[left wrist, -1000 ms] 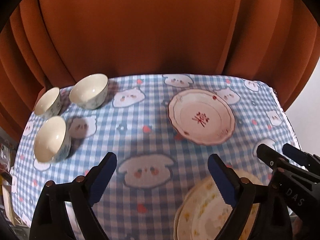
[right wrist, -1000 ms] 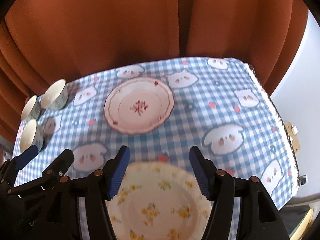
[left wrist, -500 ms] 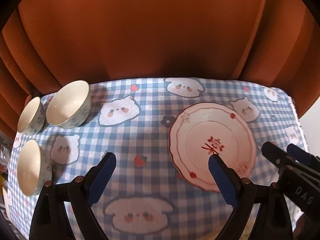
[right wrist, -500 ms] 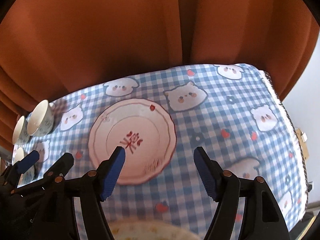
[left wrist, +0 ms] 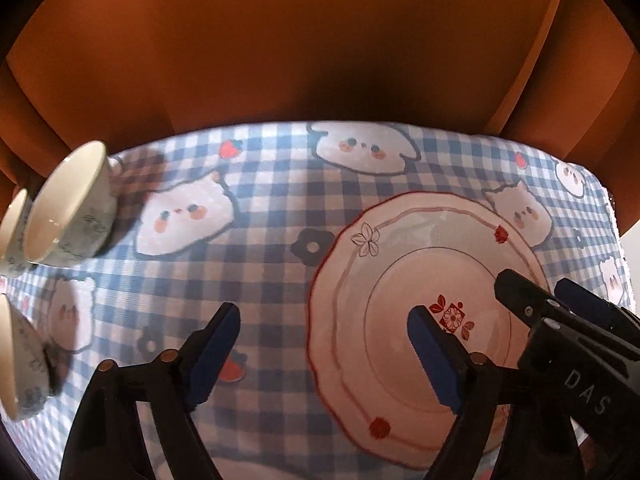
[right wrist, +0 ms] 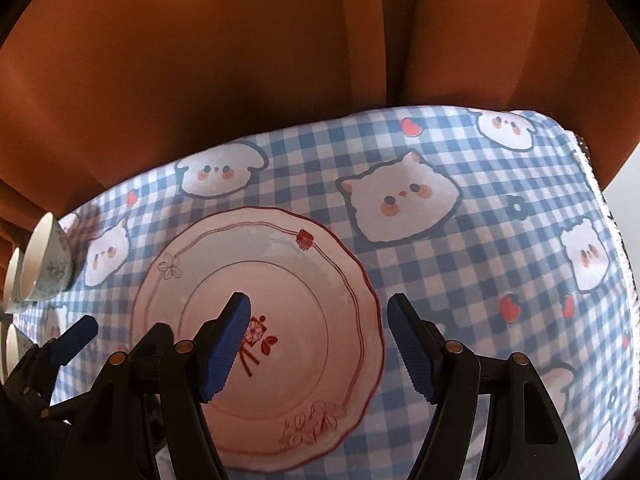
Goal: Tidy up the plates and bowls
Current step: 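Grip the rim of the red-rimmed white plate with the left tool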
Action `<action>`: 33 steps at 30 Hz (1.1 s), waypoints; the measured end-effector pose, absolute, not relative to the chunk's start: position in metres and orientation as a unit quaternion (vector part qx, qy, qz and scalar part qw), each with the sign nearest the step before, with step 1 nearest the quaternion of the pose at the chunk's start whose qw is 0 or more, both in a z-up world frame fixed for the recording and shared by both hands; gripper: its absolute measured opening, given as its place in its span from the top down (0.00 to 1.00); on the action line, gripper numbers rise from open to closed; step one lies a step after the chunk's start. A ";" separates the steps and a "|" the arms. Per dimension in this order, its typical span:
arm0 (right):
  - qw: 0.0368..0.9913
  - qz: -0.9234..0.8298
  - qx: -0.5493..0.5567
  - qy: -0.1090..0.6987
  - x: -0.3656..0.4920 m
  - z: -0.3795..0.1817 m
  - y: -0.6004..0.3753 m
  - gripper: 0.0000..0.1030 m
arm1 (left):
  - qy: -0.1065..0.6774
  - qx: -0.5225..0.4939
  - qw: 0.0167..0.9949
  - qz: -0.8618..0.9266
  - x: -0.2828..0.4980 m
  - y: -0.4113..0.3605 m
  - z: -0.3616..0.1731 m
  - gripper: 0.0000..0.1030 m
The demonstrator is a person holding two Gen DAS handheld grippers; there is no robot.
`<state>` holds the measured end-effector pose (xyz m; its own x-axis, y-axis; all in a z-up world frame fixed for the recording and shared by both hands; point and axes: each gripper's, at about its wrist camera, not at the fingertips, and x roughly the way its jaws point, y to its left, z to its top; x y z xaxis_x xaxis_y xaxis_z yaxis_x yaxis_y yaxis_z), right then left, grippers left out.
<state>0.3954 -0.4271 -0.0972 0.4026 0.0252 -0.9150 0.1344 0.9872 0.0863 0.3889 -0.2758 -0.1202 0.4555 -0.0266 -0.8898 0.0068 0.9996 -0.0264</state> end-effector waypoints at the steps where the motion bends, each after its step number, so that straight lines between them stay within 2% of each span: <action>1: 0.834 -0.032 0.071 0.546 0.397 -0.100 -0.427 0.29 | 0.524 -0.009 0.852 -0.011 0.390 -0.277 -0.124 0.19; 3: 0.833 -0.032 0.067 0.549 0.399 -0.105 -0.427 0.34 | 0.526 -0.007 0.850 -0.013 0.393 -0.280 -0.129 0.21; 8: 0.829 -0.041 0.062 0.555 0.403 -0.117 -0.432 0.45 | 0.537 -0.018 0.843 -0.035 0.396 -0.285 -0.134 0.37; 10: 0.829 -0.040 0.060 0.554 0.403 -0.118 -0.432 0.46 | 0.538 -0.016 0.842 -0.039 0.395 -0.289 -0.132 0.42; 26: 0.813 -0.003 0.061 0.579 0.356 -0.113 -0.399 0.46 | 0.565 -0.007 0.825 -0.014 0.345 -0.257 -0.127 0.40; 29: 0.814 0.009 0.046 0.578 0.350 -0.110 -0.395 0.56 | 0.559 -0.016 0.829 -0.016 0.341 -0.250 -0.127 0.43; 33: 0.814 0.014 0.036 0.579 0.352 -0.111 -0.394 0.56 | 0.557 -0.007 0.831 -0.015 0.342 -0.252 -0.130 0.45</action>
<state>0.3524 -0.3941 -0.1108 0.3289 0.0639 -0.9422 0.0191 0.9971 0.0742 0.3422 -0.2524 -0.1297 0.3801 -0.0331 -0.9243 0.0174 0.9994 -0.0286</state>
